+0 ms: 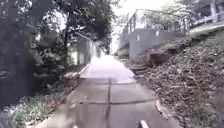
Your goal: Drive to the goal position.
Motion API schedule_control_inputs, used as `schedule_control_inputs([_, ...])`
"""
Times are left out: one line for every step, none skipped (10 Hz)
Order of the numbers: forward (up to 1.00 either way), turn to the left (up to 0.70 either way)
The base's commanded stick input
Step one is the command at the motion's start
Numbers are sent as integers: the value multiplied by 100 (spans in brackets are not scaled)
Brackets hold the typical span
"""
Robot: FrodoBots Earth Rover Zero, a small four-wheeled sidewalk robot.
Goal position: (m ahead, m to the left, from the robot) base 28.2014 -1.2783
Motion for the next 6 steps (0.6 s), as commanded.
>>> schedule_control_inputs([85,0])
schedule_control_inputs([85,0])
schedule_control_inputs([85,0])
schedule_control_inputs([85,-3])
schedule_control_inputs([85,-21])
schedule_control_inputs([85,-30])
